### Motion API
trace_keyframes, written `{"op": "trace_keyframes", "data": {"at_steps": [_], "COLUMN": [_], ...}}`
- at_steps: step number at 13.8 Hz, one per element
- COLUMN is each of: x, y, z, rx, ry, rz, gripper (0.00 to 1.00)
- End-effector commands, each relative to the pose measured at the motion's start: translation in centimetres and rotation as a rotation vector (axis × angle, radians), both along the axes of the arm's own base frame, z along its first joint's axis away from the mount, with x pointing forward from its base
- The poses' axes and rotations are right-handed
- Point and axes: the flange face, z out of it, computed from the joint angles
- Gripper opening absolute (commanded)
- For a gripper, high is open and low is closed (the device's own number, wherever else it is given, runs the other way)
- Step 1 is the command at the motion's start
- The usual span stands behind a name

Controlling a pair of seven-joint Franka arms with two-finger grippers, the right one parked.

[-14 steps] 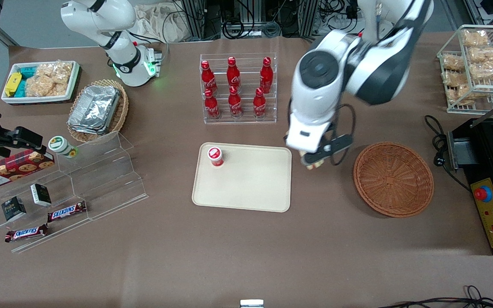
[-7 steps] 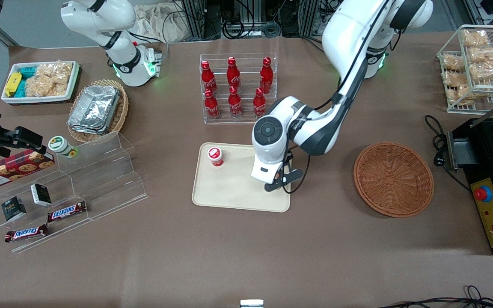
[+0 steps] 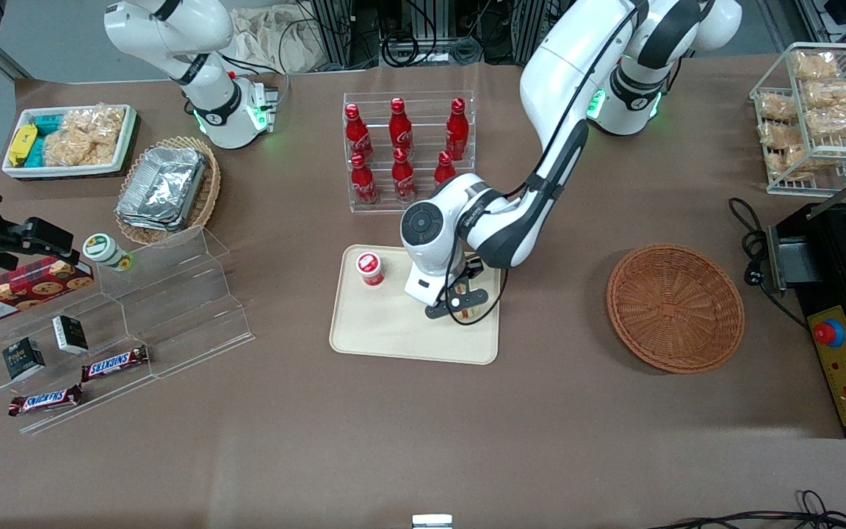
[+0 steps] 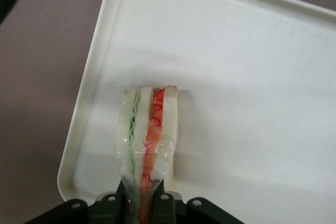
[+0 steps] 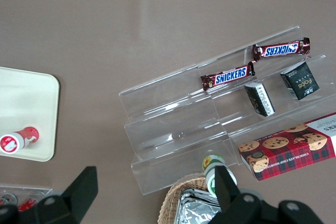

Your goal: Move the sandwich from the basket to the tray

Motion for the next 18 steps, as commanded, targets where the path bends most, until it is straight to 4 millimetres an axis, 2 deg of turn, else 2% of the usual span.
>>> {"op": "trace_keyframes", "data": {"at_steps": [1, 2, 3, 5, 6, 8, 9, 11, 13, 15, 16, 18], "x": [1.3, 1.9, 2.5, 4.0, 4.4, 5.9, 6.7, 7.9, 8.7, 9.6, 10.2, 10.2], "y": [-0.3, 0.1, 1.3, 5.7, 8.5, 13.8, 16.3, 20.6, 24.6, 28.9, 32.2, 35.7], "z": [3.4, 6.9, 11.1, 19.5, 22.9, 28.2, 30.2, 32.7, 33.6, 33.6, 33.3, 32.4], "rx": [-0.019, -0.040, -0.054, -0.075, -0.072, -0.103, -0.124, -0.151, -0.156, -0.143, -0.131, -0.117], "ry": [-0.074, -0.108, -0.135, -0.178, -0.186, -0.211, -0.230, -0.236, -0.193, -0.151, -0.130, -0.094], "rz": [0.084, 0.129, 0.171, 0.303, 0.356, 0.432, 0.468, 0.469, 0.423, 0.346, 0.307, 0.206], "gripper": [0.79, 0.87, 1.00, 1.00, 1.00, 1.00, 1.00, 1.00, 1.00, 1.00, 1.00, 1.00]}}
